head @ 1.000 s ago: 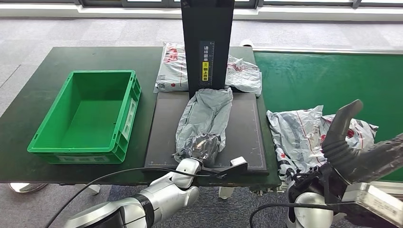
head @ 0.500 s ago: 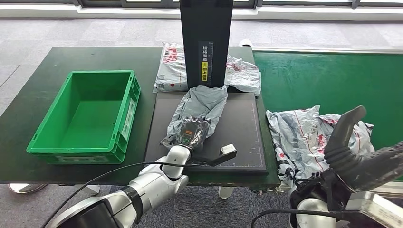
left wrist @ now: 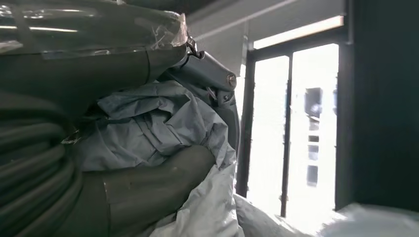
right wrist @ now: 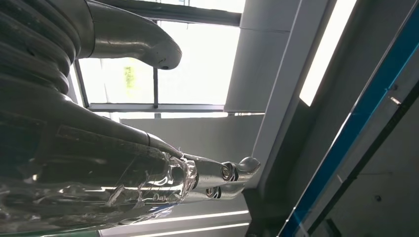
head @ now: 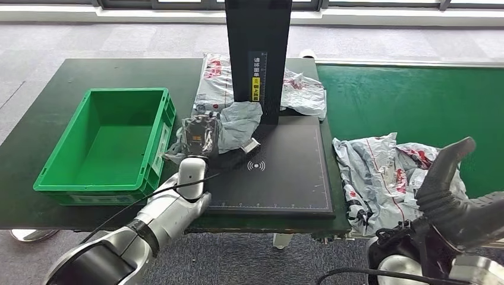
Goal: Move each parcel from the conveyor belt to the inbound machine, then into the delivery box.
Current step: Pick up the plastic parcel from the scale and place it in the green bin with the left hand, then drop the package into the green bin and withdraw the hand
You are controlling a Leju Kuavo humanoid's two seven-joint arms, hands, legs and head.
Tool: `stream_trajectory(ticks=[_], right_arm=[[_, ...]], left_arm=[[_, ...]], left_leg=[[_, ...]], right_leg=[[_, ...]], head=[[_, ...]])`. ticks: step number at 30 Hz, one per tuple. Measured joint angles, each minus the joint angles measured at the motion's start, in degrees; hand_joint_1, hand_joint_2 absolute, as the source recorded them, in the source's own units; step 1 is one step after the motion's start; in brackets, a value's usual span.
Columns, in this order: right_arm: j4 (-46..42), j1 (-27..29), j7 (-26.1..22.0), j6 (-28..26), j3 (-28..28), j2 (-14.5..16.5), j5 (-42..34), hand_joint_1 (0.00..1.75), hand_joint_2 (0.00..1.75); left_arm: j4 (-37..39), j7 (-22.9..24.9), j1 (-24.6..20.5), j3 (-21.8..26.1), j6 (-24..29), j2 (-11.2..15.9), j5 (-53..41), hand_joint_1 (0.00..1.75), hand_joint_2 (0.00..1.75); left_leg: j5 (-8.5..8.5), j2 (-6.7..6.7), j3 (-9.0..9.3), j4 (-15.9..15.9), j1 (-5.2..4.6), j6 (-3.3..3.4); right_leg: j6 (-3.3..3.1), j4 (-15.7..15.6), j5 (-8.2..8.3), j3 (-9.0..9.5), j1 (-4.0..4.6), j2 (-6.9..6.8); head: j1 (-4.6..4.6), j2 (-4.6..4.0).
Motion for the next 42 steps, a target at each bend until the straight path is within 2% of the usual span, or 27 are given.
stream_trajectory(ticks=[3, 6, 13, 18, 24, 32, 35, 42], right_arm=[[-0.6, 1.0, 0.0, 0.0, -0.1, -0.1, -0.4, 0.0, 1.75], [-1.1, 2.2, 0.0, 0.0, -0.3, -0.1, -0.7, 0.0, 1.75], [-2.7, 5.4, 0.0, 0.0, -0.9, -0.2, -0.8, 0.0, 1.75], [-3.3, 6.1, 0.0, 0.0, -1.4, -0.2, -1.5, 0.0, 1.75], [-3.9, 6.6, 0.0, 0.0, -2.1, -0.2, -1.8, 0.0, 1.75], [-4.0, 7.6, 0.0, 0.0, -2.6, -0.2, -2.3, 0.0, 1.75], [-4.0, 7.7, 0.0, 0.0, -2.9, -0.2, -2.6, 0.0, 1.75], [-5.0, 10.1, 0.0, 0.0, -3.8, -0.1, -3.1, 0.0, 1.75]], left_arm=[[1.0, 1.9, -3.0, 3.4, 0.0, 4.8, -1.3, 1.75, 1.75], [2.1, 5.1, -5.3, 4.6, 0.0, 9.0, -1.4, 1.75, 1.75], [5.0, 9.3, -8.5, 3.6, -0.1, 14.7, -1.5, 1.75, 1.75], [6.3, 9.7, -11.0, 1.0, -0.1, 16.7, -1.5, 1.75, 1.75], [6.7, 9.7, -14.7, 0.8, -0.7, 17.5, -1.5, 1.75, 1.75], [6.7, 9.7, -15.9, 1.1, -0.2, 19.5, -1.5, 1.75, 1.75], [6.7, 9.7, -15.9, 2.9, -0.1, 20.9, -1.5, 1.75, 1.75], [6.9, 9.7, -15.4, 11.5, -1.7, 26.3, -1.5, 1.75, 1.75]], left_leg=[[0.02, 0.27, 0.07, 0.0, 0.04, -0.05], [0.08, 0.18, 0.08, 0.0, 0.12, -0.15], [0.08, 0.13, 0.07, 0.0, 0.16, -0.18], [0.08, 0.1, 0.06, 0.0, 0.15, -0.19], [0.08, 0.1, 0.07, 0.0, 0.15, -0.19], [0.08, 0.12, 0.07, 0.0, 0.17, -0.2], [0.08, 0.14, 0.07, 0.0, 0.18, -0.2], [0.06, 0.16, 0.07, 0.0, 0.23, -0.24]], right_leg=[[-0.12, 0.1, 0.06, -0.09, 0.06, 0.24], [-0.19, 0.1, 0.02, -0.09, 0.14, 0.18], [-0.23, 0.1, 0.0, -0.05, 0.16, 0.13], [-0.24, 0.1, 0.01, -0.06, 0.16, 0.11], [-0.26, 0.1, 0.03, -0.05, 0.17, 0.11], [-0.27, 0.1, 0.03, -0.05, 0.18, 0.11], [-0.28, 0.1, 0.03, -0.04, 0.2, 0.13], [-0.38, 0.1, -0.04, -0.06, 0.24, 0.17]], head=[[-0.02, 0.0], [-0.03, 0.0], [0.0, 0.0], [-0.01, 0.0], [-0.01, 0.0], [-0.01, 0.0], [0.0, 0.0], [-0.01, 0.0]])
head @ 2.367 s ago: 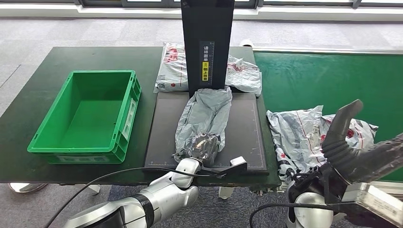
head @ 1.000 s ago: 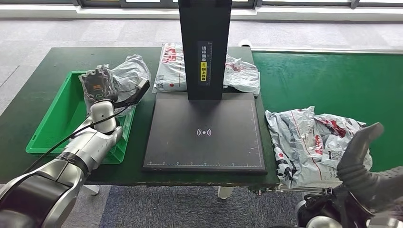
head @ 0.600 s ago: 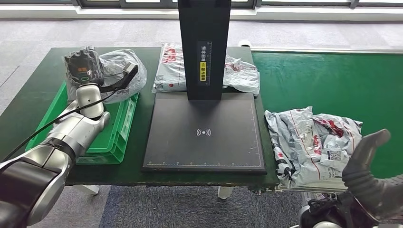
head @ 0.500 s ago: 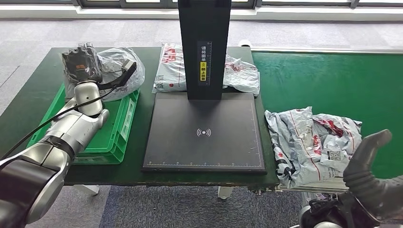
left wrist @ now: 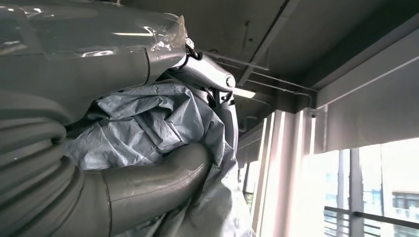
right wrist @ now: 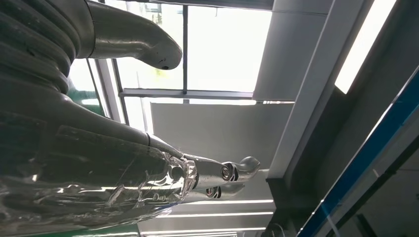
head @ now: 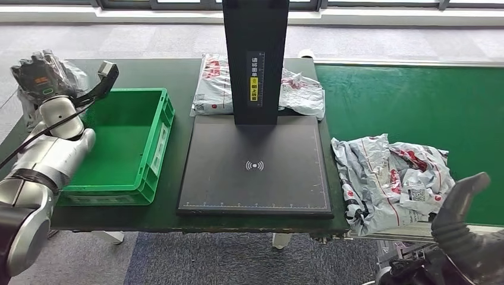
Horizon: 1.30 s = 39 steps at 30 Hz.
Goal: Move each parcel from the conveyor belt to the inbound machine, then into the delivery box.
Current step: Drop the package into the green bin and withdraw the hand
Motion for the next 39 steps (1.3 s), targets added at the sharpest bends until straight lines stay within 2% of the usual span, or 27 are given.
stream_trajectory(ticks=[6, 7, 10, 11, 13, 17, 24, 33, 39], right_arm=[[-1.1, 2.1, 0.0, 0.0, -0.6, 0.2, 0.0, 0.0, 1.75], [-1.2, 2.3, 0.0, 0.0, -0.6, 0.2, 0.0, 0.0, 1.75], [-1.3, 2.6, 0.0, 0.0, -0.7, 0.3, 0.1, 0.0, 1.75], [-1.3, 2.7, 0.0, 0.0, -0.7, 0.3, 0.1, 0.0, 1.75], [-1.3, 2.9, 0.0, 0.0, -0.7, 0.3, 0.1, 0.0, 1.75], [-1.2, 2.9, 0.0, 0.0, -0.7, 0.3, 0.1, 0.0, 1.75], [-1.0, 2.8, 0.0, 0.0, -0.7, 0.3, 0.0, 0.0, 1.75], [-0.5, 2.8, 0.0, 0.0, -0.7, 0.3, 0.0, 0.0, 1.75], [0.2, 2.7, 0.0, 0.0, -0.7, 0.3, -0.1, 0.0, 1.75]], left_arm=[[0.6, 0.0, 2.0, 4.9, -0.1, 2.9, 0.0, 1.75, 1.75], [0.7, 0.0, 2.2, 5.4, -0.2, 3.3, 0.0, 1.41, 1.75], [1.0, 0.0, 3.4, 6.9, -1.3, 4.1, 0.0, 0.1, 1.75], [1.1, -0.2, 3.9, 7.5, -2.3, 3.9, 0.0, 0.0, 1.75], [1.5, -1.2, 5.0, 8.6, -5.0, 2.8, 0.0, 0.0, 1.75], [2.5, -5.6, 7.0, 10.2, -8.0, -0.6, 0.0, 0.0, 0.0], [2.9, -10.0, 8.7, 12.0, -9.3, -4.7, 0.0, 0.0, 0.0], [2.9, -10.9, 8.8, 12.5, -9.4, -6.3, 0.0, 0.0, 0.0], [2.6, -9.3, 8.8, 12.5, -7.6, -6.8, 0.0, 0.0, 0.0]], left_leg=[[-0.03, -0.07, 0.0, 0.0, 0.0, -0.05], [-0.04, -0.09, 0.0, 0.0, 0.0, -0.05], [-0.05, -0.08, 0.03, 0.0, -0.01, -0.06], [-0.05, -0.09, 0.05, 0.0, -0.02, -0.06], [-0.05, -0.22, 0.07, 0.0, -0.03, -0.06], [-0.04, -0.4, 0.05, 0.0, -0.03, -0.05], [-0.05, -0.24, 0.05, 0.0, -0.03, -0.06], [-0.06, -0.24, 0.05, 0.0, 0.0, -0.07], [-0.06, -0.24, 0.04, 0.0, 0.0, -0.07]], right_leg=[[-0.05, 0.0, -0.04, 0.03, 0.0, -0.08], [-0.05, 0.0, -0.04, 0.04, 0.0, -0.1], [-0.04, 0.0, -0.05, 0.02, -0.02, -0.1], [-0.04, 0.0, -0.05, 0.02, -0.02, -0.13], [-0.02, -0.1, -0.08, 0.06, -0.03, -0.26], [-0.01, -0.1, -0.09, 0.19, -0.03, -0.45], [-0.01, -0.1, -0.02, 0.12, -0.02, -0.28], [-0.04, 0.0, -0.06, 0.1, 0.01, -0.29], [-0.04, 0.0, -0.05, 0.12, 0.0, -0.29]], head=[[0.01, 0.0], [0.01, 0.0], [0.01, 0.0], [0.0, 0.0], [-0.01, 0.0], [0.01, 0.0], [0.0, 0.0], [-0.01, 0.0], [0.01, 0.0]])
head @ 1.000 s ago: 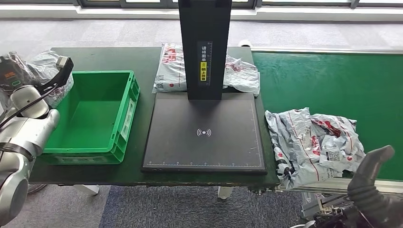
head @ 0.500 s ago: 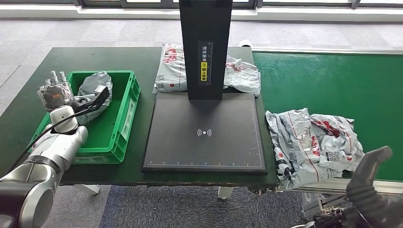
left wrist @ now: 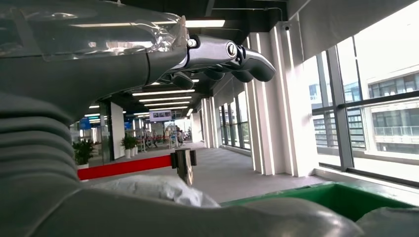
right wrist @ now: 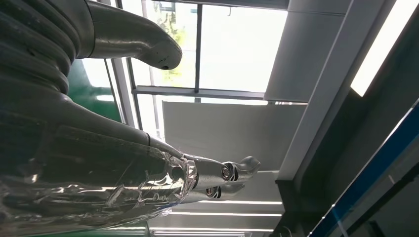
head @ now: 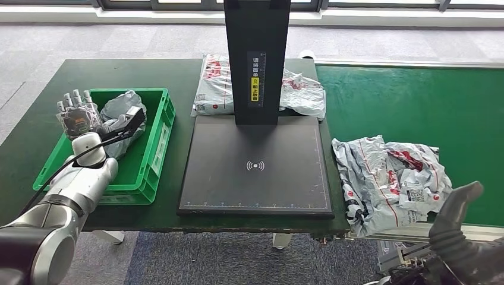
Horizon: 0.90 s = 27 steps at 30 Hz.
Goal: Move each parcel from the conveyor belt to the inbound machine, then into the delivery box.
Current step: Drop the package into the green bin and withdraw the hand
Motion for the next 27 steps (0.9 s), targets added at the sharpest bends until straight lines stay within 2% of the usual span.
stream_trajectory(ticks=[2, 5, 7, 9, 11, 15, 17, 24, 27], right_arm=[[0.4, -0.1, 0.0, 0.0, 0.0, 0.0, -0.1, 0.0, 1.75], [1.2, -0.3, 0.0, 0.0, 0.1, 0.0, -0.2, 0.0, 1.75], [1.7, -0.4, 0.0, 0.0, 0.1, 0.0, 0.0, 0.0, 1.75], [2.2, -0.4, 0.0, 0.0, 0.2, 0.0, 0.4, 0.0, 1.75], [2.5, -0.4, 0.0, 0.0, 0.2, 0.0, 0.9, 0.0, 1.75], [3.1, -0.5, 0.0, 0.0, 0.3, 0.0, 1.2, 0.0, 1.75], [3.4, -0.5, 0.0, 0.0, 0.3, 0.0, 1.2, 0.0, 1.75], [4.0, -0.6, 0.0, 0.0, 0.3, 0.0, 1.3, 0.0, 1.75], [6.1, -0.9, 0.4, 0.0, 0.3, 0.0, 2.8, 0.0, 1.75]], left_arm=[[-1.4, 0.0, 0.3, 0.7, 3.7, -0.1, 1.1, 0.0, 0.0], [-6.9, -6.1, 1.5, 5.8, 8.5, -0.9, 7.1, 0.0, 0.0], [-10.1, -10.6, 1.7, 10.7, 9.2, -1.8, 8.1, 0.0, 0.0], [-12.2, -13.1, 1.6, 14.9, 9.2, -2.6, 6.3, 0.0, 0.0], [-13.0, -14.8, 1.1, 17.9, 9.2, -3.3, 5.8, 0.0, 0.0], [-13.4, -21.2, -0.7, 22.8, 9.1, -4.6, 11.4, 0.0, 0.0], [-13.5, -23.3, -1.4, 24.7, 9.0, -5.2, 13.1, 0.0, 0.0], [-13.7, -24.9, -2.1, 27.2, 8.7, -6.1, 14.6, 0.0, 0.0], [-14.3, -31.7, -2.1, 28.5, 6.9, -7.2, 21.3, 0.0, 0.0]], left_leg=[[0.0, 0.0, 0.0, 0.0, 0.0, 0.0], [0.0, 0.01, 0.0, 0.0, 0.0, 0.0], [0.0, 0.01, 0.0, 0.0, 0.0, 0.0], [0.0, -0.01, 0.0, 0.0, 0.0, 0.0], [0.0, -0.03, 0.0, 0.0, 0.0, 0.0], [0.01, -0.03, 0.0, 0.0, 0.01, -0.01], [0.01, -0.03, 0.01, 0.0, 0.01, -0.01], [0.01, -0.03, 0.01, 0.0, 0.0, -0.01], [0.01, -0.04, 0.01, 0.0, 0.01, -0.01]], right_leg=[[0.0, 0.0, 0.0, 0.0, 0.0, 0.0], [0.0, 0.0, 0.0, -0.01, 0.0, 0.01], [0.0, 0.0, 0.0, -0.01, 0.0, 0.01], [0.0, 0.0, 0.0, -0.01, 0.0, -0.01], [0.0, 0.0, 0.0, -0.01, 0.01, -0.03], [0.0, 0.0, 0.0, 0.01, 0.01, -0.04], [0.0, 0.0, 0.01, 0.02, 0.0, -0.03], [0.0, 0.0, 0.01, 0.02, 0.0, -0.03], [0.0, 0.0, 0.0, 0.02, 0.01, -0.04]], head=[[-0.01, 0.0], [-0.01, 0.0], [-0.01, 0.0], [-0.01, 0.0], [-0.02, 0.0], [-0.01, 0.0], [-0.01, 0.0], [0.0, 0.0], [-0.01, 0.0]])
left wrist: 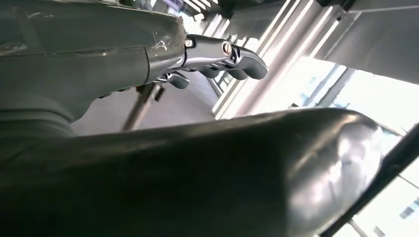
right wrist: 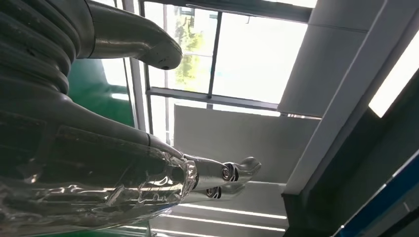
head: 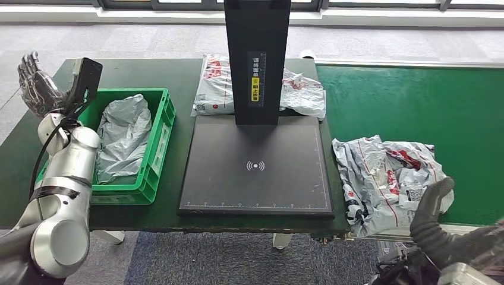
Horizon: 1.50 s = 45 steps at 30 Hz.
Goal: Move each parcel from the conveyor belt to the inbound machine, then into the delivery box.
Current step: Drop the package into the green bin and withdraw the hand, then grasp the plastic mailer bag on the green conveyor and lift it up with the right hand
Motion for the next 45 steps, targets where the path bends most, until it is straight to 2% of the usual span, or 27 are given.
stream_trajectory(ticks=[2, 4, 6, 9, 11, 15, 20, 26, 33, 39, 45], right_arm=[[3.3, -0.9, 2.6, 0.0, -0.3, -0.1, 2.2, 0.0, 1.75], [7.7, -3.3, 9.4, 0.1, -0.9, -0.7, 4.1, 0.0, 1.75], [12.6, -6.7, 16.8, 0.6, -1.9, -2.0, 4.3, 0.0, 1.75], [22.9, -12.3, 23.7, 1.9, -4.4, -5.6, 4.5, 0.0, 1.75], [28.7, -15.3, 24.6, 2.2, -6.1, -7.6, 5.0, 0.0, 1.75], [35.2, -18.0, 25.1, 2.4, -8.2, -9.8, 5.7, 0.0, 1.75], [41.6, -21.5, 29.8, 5.0, -10.0, -12.3, 5.4, 0.0, 1.75], [55.2, -30.3, 32.6, 5.0, -12.5, -16.5, 8.7, 0.0, 1.75], [67.2, -35.3, 34.8, 2.6, -12.9, -18.5, 10.9, 0.0, 1.75], [72.3, -36.4, 38.4, 1.3, -13.2, -20.2, 12.9, 0.0, 1.75], [77.1, -36.5, 42.1, 1.2, -14.8, -23.2, 13.6, 0.0, 1.75]], left_arm=[[-1.2, -7.0, 0.5, 1.1, -3.4, -1.6, 7.9, 0.0, 0.0], [-3.1, -13.5, 2.1, 1.5, -8.9, -3.9, 16.8, 0.0, 0.0], [-5.2, -18.0, 4.7, 1.1, -14.1, -6.4, 24.3, 0.0, 0.0], [-8.5, -21.7, 9.9, -2.5, -18.5, -10.0, 32.5, 0.0, 0.0], [-10.3, -22.1, 13.1, -6.0, -18.8, -11.3, 35.2, 0.0, 0.0], [-12.9, -21.6, 16.5, -11.1, -18.9, -12.0, 38.1, 0.0, 1.75], [-16.7, -20.8, 20.7, -16.7, -19.8, -12.0, 39.0, 0.0, 1.75], [-21.3, -18.9, 25.0, -22.9, -19.2, -12.0, 40.3, 0.0, 1.75], [-21.3, -18.6, 25.4, -25.1, -19.7, -11.3, 41.2, 0.0, 1.75], [-20.3, -18.6, 25.5, -26.2, -19.8, -10.8, 41.7, 0.0, 1.75], [-18.1, -18.8, 24.8, -27.3, -19.9, -10.3, 42.4, 0.0, 1.75]], left_leg=[[0.0, 0.0, 0.0, 0.0, -0.01, 0.0], [0.0, 0.01, 0.03, 0.0, -0.04, 0.01], [0.03, 0.01, 0.05, 0.0, -0.1, 0.07], [0.09, -0.02, 0.04, 0.0, -0.21, 0.17], [0.09, -0.03, 0.02, 0.1, -0.24, 0.19], [0.08, -0.02, -0.01, 0.1, -0.24, 0.2], [0.06, -0.02, -0.01, 0.0, -0.22, 0.19], [0.08, -0.02, -0.05, 0.0, -0.22, 0.21], [0.1, -0.06, -0.04, 0.0, -0.22, 0.22], [0.08, -0.06, -0.05, 0.0, -0.22, 0.22], [0.07, -0.15, -0.09, 0.0, -0.23, 0.24]], right_leg=[[0.0, 0.0, 0.0, 0.02, -0.01, -0.01], [0.03, 0.0, 0.02, 0.04, -0.05, 0.0], [0.08, 0.0, 0.05, 0.06, -0.12, 0.01], [0.22, -0.1, 0.15, 0.1, -0.22, -0.01], [0.27, -0.1, 0.18, 0.09, -0.25, -0.01], [0.3, -0.1, 0.19, 0.05, -0.23, -0.01], [0.27, -0.1, 0.13, 0.03, -0.19, 0.0], [0.31, -0.1, 0.16, 0.03, -0.23, 0.0], [0.32, -0.1, 0.18, 0.03, -0.22, -0.02], [0.32, -0.1, 0.16, -0.01, -0.23, -0.02], [0.33, -0.1, 0.16, 0.02, -0.24, -0.1]], head=[[0.01, 0.0], [-0.01, 0.0], [-0.02, 0.0], [0.01, 0.0], [0.01, 0.0], [-0.01, 0.0], [-0.02, 0.0], [-0.01, 0.0], [-0.01, 0.0], [-0.01, 0.0], [-0.01, 0.0]])
